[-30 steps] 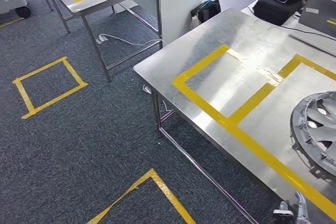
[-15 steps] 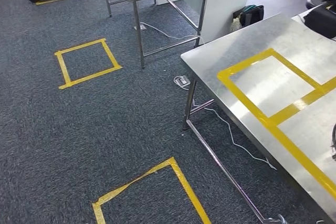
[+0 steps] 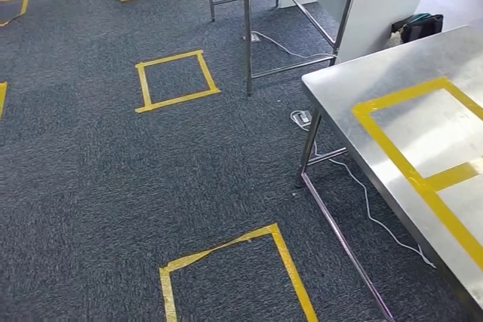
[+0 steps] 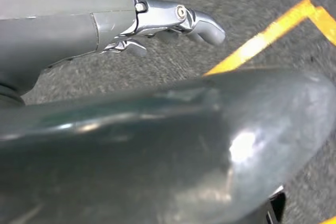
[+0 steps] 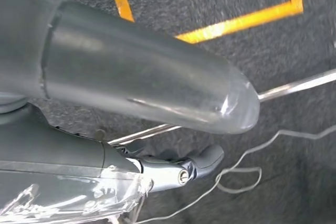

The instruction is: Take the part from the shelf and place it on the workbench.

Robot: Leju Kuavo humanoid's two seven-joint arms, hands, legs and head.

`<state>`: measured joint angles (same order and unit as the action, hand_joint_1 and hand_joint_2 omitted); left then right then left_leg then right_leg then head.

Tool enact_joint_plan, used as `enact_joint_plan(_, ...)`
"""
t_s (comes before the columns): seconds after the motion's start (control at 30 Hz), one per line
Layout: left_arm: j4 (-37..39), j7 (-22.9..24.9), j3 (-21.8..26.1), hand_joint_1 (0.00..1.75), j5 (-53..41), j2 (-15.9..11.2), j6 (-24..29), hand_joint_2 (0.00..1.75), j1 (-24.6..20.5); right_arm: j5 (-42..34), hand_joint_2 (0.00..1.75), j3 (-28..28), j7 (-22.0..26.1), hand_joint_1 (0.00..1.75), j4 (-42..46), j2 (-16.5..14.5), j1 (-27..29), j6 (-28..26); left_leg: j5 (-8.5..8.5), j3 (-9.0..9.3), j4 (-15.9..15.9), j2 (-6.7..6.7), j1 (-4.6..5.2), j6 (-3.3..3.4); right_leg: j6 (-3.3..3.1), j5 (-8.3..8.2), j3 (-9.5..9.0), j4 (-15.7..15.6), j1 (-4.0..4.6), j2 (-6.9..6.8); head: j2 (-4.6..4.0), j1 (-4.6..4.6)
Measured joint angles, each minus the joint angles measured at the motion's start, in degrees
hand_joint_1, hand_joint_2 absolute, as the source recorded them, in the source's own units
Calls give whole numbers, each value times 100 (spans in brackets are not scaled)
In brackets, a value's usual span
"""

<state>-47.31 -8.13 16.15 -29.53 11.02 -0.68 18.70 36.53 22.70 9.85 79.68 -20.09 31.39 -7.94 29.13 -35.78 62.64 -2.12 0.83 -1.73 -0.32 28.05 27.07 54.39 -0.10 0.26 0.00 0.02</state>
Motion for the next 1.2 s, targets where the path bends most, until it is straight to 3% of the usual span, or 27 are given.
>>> enact_joint_plan(0.07,-94,-28,167,0,-198,99,-101,0,0,-29,0,44,-27,0,-49,-1,-14,70,358,-251,727,122,-39,-68,4,-16,46,14,0,-210,0,-11)
enact_joint_plan(0.1,-123,-57,255,0,-293,133,-169,0,1,-53,0,63,-46,0,-82,0,-31,104,373,-252,854,144,-63,-96,12,-23,66,22,-3,-307,0,-11)
enact_joint_plan(0.13,-139,-93,350,0,-377,161,-235,0,4,-83,0,76,-66,0,-119,-1,-54,133,278,-137,751,168,-89,-122,21,-28,81,30,-8,-394,0,-11)
enact_joint_plan(0.2,-154,-173,539,0,-517,215,-332,0,2,-164,0,89,-119,0,-198,-1,-98,171,-54,371,5,349,-129,-170,54,-28,76,52,-17,-542,0,-14)
enact_joint_plan(0.27,-179,-225,718,0,-631,299,-377,0,-23,-237,0,108,-174,0,-261,-1,-124,183,-249,792,-683,560,-123,-138,117,-12,81,102,-7,-664,0,-15)
enact_joint_plan(0.3,-193,-239,797,0,-677,335,-391,0,-35,-261,0,119,-193,0,-282,-1,-136,185,-260,867,-830,607,-111,-92,149,-5,66,126,1,-715,0,-14)
enact_joint_plan(0.37,-208,-268,938,0,-769,385,-423,0,-41,-275,0,135,-244,0,-318,-2,-167,197,-251,837,-861,516,-96,21,204,3,36,149,-6,-791,0,-3)
enact_joint_plan(0.43,-213,-316,1073,0,-902,438,-465,0,-51,-255,0,150,-327,0,-358,-2,-208,221,-275,805,-869,404,-104,111,262,144,108,319,-33,-590,0,5)
enact_joint_plan(0.5,-215,-366,1178,0,-1023,490,-499,0,-87,-210,0,177,-397,0,-419,-2,-228,257,-315,762,-872,277,-110,184,299,498,412,947,-47,-223,0,23)
enact_joint_plan(0.57,-215,-410,1257,0,-1141,521,-518,0,-124,-119,0,233,-474,0,-518,-1,-237,364,-344,718,-870,126,-97,224,294,784,800,1735,-42,-62,0,29)
enact_joint_plan(0.6,-214,-437,1298,0,-1225,531,-522,0,-135,-47,0,275,-528,0,-586,-1,-253,454,-353,708,-869,44,-90,232,281,778,903,1911,-37,-39,0,31)
enact_joint_plan(0.63,-210,-468,1342,0,-1314,537,-523,0,-144,32,0,321,-586,0,-660,0,-272,551,-359,707,-867,-43,-86,234,261,650,898,1849,-35,-20,0,31)
enact_joint_plan(0.67,-206,-496,1382,0,-1396,542,-522,0,-154,103,0,361,-637,0,-728,0,-287,631,-363,711,-865,-133,-84,231,235,426,788,1562,-33,19,0,31)
enact_joint_plan(0.73,-192,-541,1439,0,-1507,551,-521,0,-189,212,0,421,-718,0,-836,-1,-303,716,-371,698,-856,-298,-86,212,183,-17,472,767,-40,275,0,28)
enact_joint_plan(0.77,-181,-560,1461,0,-1547,556,-520,0,-214,244,0,443,-766,0,-882,-1,-306,734,-383,666,-844,-376,-93,189,167,-128,348,483,-42,394,0,29)
enact_joint_plan(0.8,-168,-585,1481,0,-1592,562,-520,0,-236,267,0,461,-832,0,-929,-1,-309,756,-401,621,-837,-443,-110,155,157,-162,290,329,-38,476,0,25)
enact_joint_plan(0.83,-151,-615,1504,0,-1648,563,-531,0,-251,278,0,474,-912,0,-970,-1,-310,785,-431,570,-841,-513,-134,108,146,-156,275,281,-29,471,0,24)
enact_joint_plan(0.9,-117,-678,1549,0,-1754,538,-586,0,-247,277,0,483,-1052,0,-1015,-1,-310,854,-464,502,-882,-573,-168,24,118,-194,238,134,-10,320,0,25)
enact_joint_plan(0.97,-68,-740,1583,0,-1819,474,-665,0,-251,264,0,485,-1132,0,-1034,-3,-312,921,-311,358,-670,-323,-146,-22,76,-239,147,-78,-19,148,0,-3)
enact_joint_plan(1.03,-4,-803,1602,0,-1857,401,-716,0,-293,245,0,482,-1190,0,-1064,-4,-304,981,-7,-33,25,0,-130,-47,55,-241,84,-185,-26,-32,0,-29)
enact_joint_plan(1.1,51,-845,1622,0,-1902,345,-745,0,-323,232,0,480,-1245,0,-1089,-4,-293,1016,75,-430,645,103,-144,-88,62,-196,48,-191,-39,-221,0,-27)
enact_joint_plan(1.13,68,-857,1636,0,-1927,322,-756,0,-319,225,0,478,-1266,0,-1094,-4,-292,1026,-51,-497,680,132,-163,-122,78,-155,17,-180,-56,-299,0,-31)
enact_joint_plan(1.2,86,-875,1666,0,-1967,289,-778,0,-298,213,0,467,-1300,0,-1096,-4,-294,1040,-549,-326,144,265,-226,-215,150,-46,-83,-141,-108,-415,0,-32)
